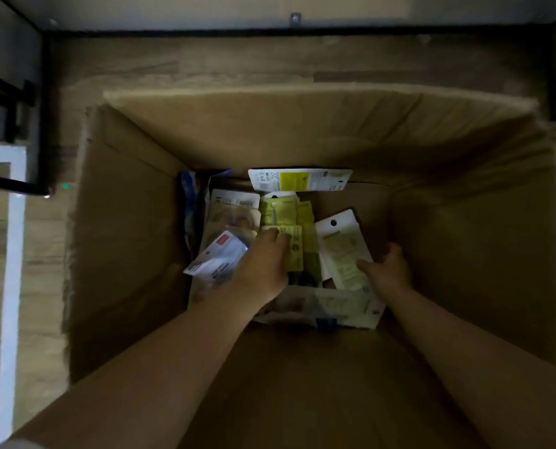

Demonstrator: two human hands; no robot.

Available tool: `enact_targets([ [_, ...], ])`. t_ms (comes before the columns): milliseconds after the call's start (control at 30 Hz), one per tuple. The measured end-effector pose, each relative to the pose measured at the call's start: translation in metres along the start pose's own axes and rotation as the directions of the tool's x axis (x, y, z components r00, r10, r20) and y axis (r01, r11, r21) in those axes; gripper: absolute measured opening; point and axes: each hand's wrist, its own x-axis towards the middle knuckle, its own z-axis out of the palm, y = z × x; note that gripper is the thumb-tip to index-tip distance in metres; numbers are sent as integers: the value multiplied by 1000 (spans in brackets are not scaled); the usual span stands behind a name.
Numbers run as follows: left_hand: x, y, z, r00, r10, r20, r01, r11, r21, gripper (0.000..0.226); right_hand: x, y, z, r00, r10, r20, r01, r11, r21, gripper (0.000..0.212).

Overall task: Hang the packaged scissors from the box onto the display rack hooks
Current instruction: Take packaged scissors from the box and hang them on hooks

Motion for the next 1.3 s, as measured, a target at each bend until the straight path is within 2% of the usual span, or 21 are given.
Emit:
enact_targets([
  [67,17,-6,7,999,25,-20,-25,1000,4,40,15,3,6,1000,3,30,-3,1000,15,77],
  [133,19,-13,16,998,31,-48,-29,999,39,35,22,5,11,998,-1,57,-2,999,45,70],
  [233,11,-25,31,998,34,58,-49,956,290,58,21,-1,29,982,-19,189,-15,983,182,51],
  [333,3,-29,33,994,31,104,-64,943,327,68,15,-16,58,956,-70,284,4,974,226,48],
  [400,0,-35,34,994,103,46,-112,957,268,73,11,-30,76,961,-128,247,63,964,258,52],
  [467,0,-46,39,983,180,-33,-170,966,193,66,11,-44,93,962,-184,204,127,956,264,74],
  [533,-3,-50,37,976,196,-93,-182,974,137,52,14,-55,104,964,-190,187,158,972,172,95],
  [567,-4,-49,33,974,192,-117,-181,979,97,50,15,-61,107,963,-180,202,153,978,143,99],
  [633,-9,-46,26,984,142,-110,-140,990,20,56,17,-70,107,938,-153,313,110,982,151,87],
  [700,-16,-41,19,991,68,-116,-73,996,-41,54,12,-74,102,906,-167,390,134,985,110,56],
  [800,-24,-26,8,984,-69,-167,24,966,-257,37,-5,-77,93,934,-200,295,203,979,21,19],
  [900,-39,-6,-12,956,-263,-127,176,867,-466,28,-38,-76,71,964,-161,210,159,987,29,9],
  [1100,-99,37,-52,889,-455,41,397,724,-564,39,-117,-70,-11,985,-168,42,166,985,36,12],
  [1200,-125,72,-78,860,-506,65,426,643,-636,42,-163,-77,-60,982,-187,21,185,980,74,11],
  [1300,-156,109,-121,835,-549,41,381,524,-762,48,-211,-92,-108,971,-233,44,229,969,89,18],
])
